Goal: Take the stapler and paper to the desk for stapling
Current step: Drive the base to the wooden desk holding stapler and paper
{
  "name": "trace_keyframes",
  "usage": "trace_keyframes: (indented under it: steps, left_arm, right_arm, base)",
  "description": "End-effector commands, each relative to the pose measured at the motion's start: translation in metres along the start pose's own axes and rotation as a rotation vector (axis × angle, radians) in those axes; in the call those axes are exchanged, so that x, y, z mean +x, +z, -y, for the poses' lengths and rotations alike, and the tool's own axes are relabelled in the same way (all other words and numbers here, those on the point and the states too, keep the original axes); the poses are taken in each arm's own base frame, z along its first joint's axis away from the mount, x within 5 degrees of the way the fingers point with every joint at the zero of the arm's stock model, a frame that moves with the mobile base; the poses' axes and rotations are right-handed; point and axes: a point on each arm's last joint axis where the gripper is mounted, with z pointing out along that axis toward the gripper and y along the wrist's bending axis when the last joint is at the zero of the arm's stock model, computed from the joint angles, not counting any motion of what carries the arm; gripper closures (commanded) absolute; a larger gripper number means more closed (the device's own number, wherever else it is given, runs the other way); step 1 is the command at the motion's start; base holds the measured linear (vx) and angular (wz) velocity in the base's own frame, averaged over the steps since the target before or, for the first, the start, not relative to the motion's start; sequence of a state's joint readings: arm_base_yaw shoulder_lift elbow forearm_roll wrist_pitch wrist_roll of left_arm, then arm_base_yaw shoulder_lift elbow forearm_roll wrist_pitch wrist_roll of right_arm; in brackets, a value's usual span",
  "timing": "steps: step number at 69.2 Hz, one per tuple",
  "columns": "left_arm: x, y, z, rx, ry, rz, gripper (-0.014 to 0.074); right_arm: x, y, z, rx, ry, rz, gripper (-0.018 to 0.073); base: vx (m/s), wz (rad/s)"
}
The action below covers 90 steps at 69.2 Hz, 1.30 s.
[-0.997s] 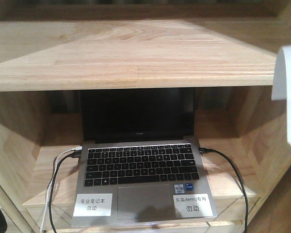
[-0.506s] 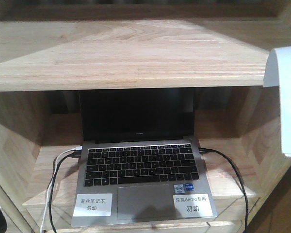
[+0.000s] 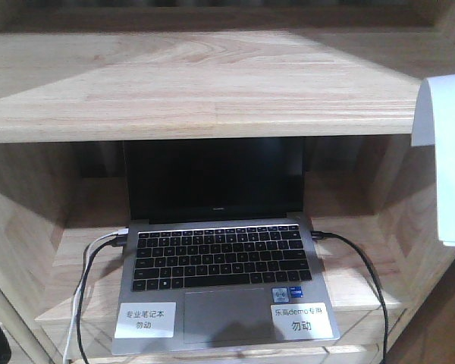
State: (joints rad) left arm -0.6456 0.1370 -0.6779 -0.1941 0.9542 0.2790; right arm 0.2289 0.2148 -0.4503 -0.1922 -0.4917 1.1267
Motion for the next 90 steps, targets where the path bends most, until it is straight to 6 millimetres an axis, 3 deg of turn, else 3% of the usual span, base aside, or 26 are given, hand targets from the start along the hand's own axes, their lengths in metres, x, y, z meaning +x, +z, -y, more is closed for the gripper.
trace_keyframes:
  steps: [1, 50, 90]
  left_arm:
    - [-0.0172, -0.0031, -0.0023, -0.012, -0.014, 0.131, 0.0603]
    - [-0.0172, -0.0031, -0.0023, -0.012, -0.014, 0.131, 0.0603]
    - [-0.0172, -0.0031, -0.0023, -0.012, -0.014, 0.131, 0.0603]
  right_arm:
    - [-0.0061, 0.005, -0.0097, -0.057, -0.017, 0.029, 0.056]
    - [-0.0061, 0.005, -0.0097, -0.057, -0.017, 0.029, 0.056]
    - [-0.0061, 0.005, -0.0096, -0.056, -0.017, 0.028, 0.056]
  base:
    - [0.0, 0.0]
    - [-0.02, 0.07]
    - [-0.11, 0.42]
